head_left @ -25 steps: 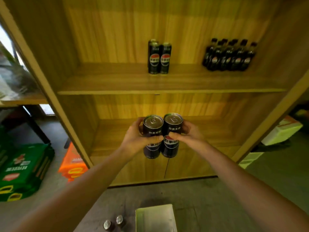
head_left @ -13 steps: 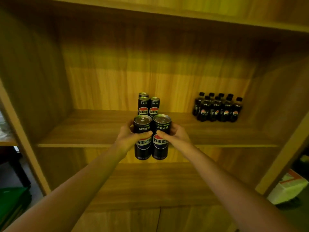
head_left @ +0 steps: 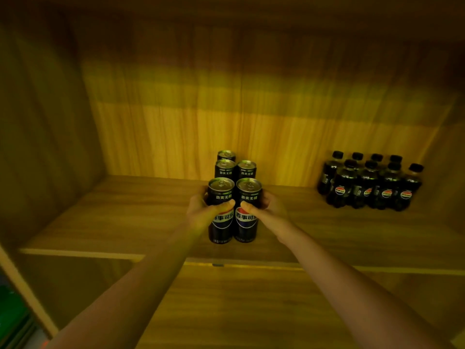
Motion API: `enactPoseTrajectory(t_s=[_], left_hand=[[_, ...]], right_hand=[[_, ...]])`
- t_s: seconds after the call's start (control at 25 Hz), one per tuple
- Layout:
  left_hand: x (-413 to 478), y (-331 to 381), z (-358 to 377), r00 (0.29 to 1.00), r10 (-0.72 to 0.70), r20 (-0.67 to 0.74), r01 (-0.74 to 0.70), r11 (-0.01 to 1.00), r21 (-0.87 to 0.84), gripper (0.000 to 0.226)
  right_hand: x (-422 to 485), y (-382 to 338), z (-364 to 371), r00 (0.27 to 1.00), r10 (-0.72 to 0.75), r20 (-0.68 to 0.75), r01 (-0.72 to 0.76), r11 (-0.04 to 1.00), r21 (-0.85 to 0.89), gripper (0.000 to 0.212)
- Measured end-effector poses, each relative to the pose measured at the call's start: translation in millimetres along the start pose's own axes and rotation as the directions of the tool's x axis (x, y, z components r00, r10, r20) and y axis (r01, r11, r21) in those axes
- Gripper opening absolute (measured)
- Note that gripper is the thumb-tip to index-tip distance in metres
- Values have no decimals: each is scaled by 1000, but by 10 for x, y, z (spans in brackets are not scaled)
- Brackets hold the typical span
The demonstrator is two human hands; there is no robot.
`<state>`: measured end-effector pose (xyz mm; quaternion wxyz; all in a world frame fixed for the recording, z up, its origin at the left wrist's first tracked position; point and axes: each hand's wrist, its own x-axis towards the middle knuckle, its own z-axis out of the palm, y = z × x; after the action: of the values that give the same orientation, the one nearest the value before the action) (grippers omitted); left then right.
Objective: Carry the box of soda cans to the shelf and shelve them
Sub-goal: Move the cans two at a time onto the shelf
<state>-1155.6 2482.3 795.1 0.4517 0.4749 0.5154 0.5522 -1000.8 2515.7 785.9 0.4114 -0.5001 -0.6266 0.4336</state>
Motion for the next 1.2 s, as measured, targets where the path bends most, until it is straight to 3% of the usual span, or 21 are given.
enactPoseTrajectory(t_s=[0.44,0.6,0.68,0.72,0.76,0.8,0.84,0.96,1.2], left_hand=[[556,-304,-15,999,-15,51,13,999,44,65],[548,-438,-34,995,52,82,-58,996,71,69],[521,-600,-113,994,25,106,-49,972,228,82],[512,-698,-160,996,2,94,-45,888,458,83],[496,-794,-198,998,-14,64,-35,711,703,82],[480,-875,-213,999,-14,49,-34,526,850,80],[474,-936,-206,999,-16,49,-38,421,906,78],[534,-977,-135,998,-17,52,-42,381,924,78],[727,-990,-104,995,-79,55,-29,303,953,77]], right_hand=[[419,241,27,998,-55,20,53,995,79,54],[417,353,4,997,10,70,-14,998,57,71],[341,536,54,996,82,36,-78,992,-99,82],[302,646,97,994,106,7,-101,965,-240,82],[274,752,146,994,107,-19,-106,914,-391,77],[263,840,199,996,75,-47,-89,851,-518,68],[276,911,249,997,21,-77,-63,797,-601,60],[362,956,323,981,-84,-177,-54,753,-656,50],[456,942,371,970,-48,-240,-137,707,-694,50]])
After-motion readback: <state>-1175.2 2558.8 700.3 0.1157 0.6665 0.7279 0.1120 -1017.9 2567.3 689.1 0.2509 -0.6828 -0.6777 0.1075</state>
